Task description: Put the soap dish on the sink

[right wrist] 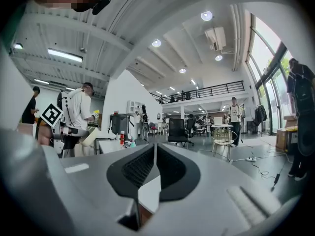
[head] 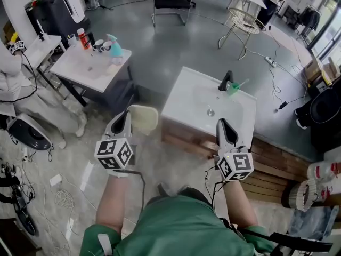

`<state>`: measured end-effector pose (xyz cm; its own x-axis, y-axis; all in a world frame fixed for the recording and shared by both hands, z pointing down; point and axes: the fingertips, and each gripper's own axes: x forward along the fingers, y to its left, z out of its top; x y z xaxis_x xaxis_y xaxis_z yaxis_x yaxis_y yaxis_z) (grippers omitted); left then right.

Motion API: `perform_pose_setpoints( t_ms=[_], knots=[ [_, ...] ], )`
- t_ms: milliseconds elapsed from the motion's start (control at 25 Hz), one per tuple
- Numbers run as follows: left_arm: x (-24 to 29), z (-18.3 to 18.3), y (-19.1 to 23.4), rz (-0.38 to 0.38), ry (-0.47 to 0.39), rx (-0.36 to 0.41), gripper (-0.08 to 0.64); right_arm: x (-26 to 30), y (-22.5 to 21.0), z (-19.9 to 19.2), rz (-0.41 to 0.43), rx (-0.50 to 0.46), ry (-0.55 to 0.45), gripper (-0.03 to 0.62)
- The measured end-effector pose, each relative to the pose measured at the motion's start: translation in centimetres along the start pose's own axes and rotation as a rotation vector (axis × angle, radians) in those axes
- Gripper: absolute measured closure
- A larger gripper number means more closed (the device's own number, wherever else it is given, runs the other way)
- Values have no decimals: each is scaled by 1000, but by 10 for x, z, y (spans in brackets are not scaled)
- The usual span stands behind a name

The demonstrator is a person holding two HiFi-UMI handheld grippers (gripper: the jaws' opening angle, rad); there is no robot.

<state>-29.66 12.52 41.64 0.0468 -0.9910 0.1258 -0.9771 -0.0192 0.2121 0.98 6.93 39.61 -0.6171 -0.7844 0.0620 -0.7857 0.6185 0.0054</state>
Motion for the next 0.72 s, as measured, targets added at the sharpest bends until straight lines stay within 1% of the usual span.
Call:
perform_pose_setpoints(
  t_ms=[160, 280, 560, 720],
  knots=[
    [25, -4, 7, -16, 11, -21, 554, 15, -13, -7, -26, 17, 11, 575],
    [46, -2, 4, -29, 13, -15, 554, 27, -31, -12, -48, 48, 14, 575],
    [105, 21, 1, -33, 8, 22, 554, 77, -73, -4, -49, 120, -20, 575],
    [152, 36, -8, -28, 1, 33, 554, 110, -110, 4, -39, 130, -31, 575]
  ],
)
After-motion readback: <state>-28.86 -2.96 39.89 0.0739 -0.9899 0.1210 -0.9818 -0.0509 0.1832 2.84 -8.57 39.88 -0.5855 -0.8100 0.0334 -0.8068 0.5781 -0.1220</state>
